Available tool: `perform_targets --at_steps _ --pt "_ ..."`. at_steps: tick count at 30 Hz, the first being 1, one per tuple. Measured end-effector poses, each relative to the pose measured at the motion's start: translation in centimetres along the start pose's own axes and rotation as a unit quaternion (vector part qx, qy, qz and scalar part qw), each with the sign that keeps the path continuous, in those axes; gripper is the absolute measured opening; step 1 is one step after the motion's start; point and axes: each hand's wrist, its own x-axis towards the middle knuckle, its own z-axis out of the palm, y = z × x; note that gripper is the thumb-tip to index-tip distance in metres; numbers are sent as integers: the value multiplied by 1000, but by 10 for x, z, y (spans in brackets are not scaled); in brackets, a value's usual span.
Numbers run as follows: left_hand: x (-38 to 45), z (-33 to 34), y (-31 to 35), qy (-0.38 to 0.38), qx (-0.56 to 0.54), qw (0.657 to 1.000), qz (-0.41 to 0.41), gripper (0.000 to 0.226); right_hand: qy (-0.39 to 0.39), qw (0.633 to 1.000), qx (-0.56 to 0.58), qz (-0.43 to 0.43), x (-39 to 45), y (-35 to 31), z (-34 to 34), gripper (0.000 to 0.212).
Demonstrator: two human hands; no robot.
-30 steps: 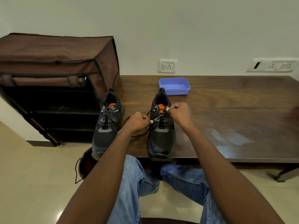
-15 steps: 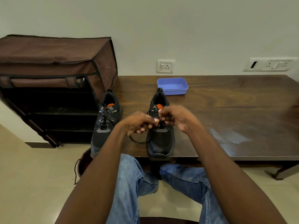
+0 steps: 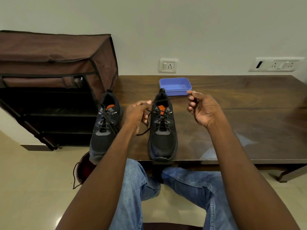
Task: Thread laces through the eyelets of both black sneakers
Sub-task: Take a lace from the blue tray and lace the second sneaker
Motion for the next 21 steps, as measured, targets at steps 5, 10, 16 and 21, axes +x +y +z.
perform_targets --at_steps 5,10,16,21 --pt "12 -14 -11 178 137 973 -48 5 94 981 -172 10 4 3 -6 20" --pt "-2 0 -5 43 269 953 134 51 -10 937 -349 -10 -8 23 16 12" --pt "-13 13 -9 -147 242 937 204 33 -75 935 -347 -3 -3 35 29 21" --pt "-9 10 -9 -118 190 955 194 16 -42 959 -279 -27 -2 30 23 8"
